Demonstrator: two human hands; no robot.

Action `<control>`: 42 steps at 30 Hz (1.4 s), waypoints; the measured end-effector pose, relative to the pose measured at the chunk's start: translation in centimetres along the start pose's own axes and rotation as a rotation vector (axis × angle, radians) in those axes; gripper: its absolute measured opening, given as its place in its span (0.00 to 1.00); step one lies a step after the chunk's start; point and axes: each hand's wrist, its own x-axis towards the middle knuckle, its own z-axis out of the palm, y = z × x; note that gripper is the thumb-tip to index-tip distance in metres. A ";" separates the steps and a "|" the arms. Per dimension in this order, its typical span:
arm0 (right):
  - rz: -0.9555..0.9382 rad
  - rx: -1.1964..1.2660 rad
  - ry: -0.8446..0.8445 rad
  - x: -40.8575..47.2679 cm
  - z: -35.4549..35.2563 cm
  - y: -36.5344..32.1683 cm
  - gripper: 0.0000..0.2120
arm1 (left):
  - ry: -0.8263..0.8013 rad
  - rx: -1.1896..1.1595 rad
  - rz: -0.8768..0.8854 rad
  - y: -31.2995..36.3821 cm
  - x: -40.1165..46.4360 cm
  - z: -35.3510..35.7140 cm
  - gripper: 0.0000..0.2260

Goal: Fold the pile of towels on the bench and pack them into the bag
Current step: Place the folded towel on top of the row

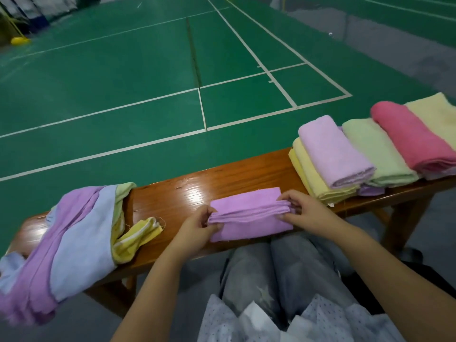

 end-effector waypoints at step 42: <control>0.500 -0.084 -0.037 1.5 3.9 -1.3 0.13 | 0.655 -0.161 -0.384 -1.7 1.1 2.6 0.20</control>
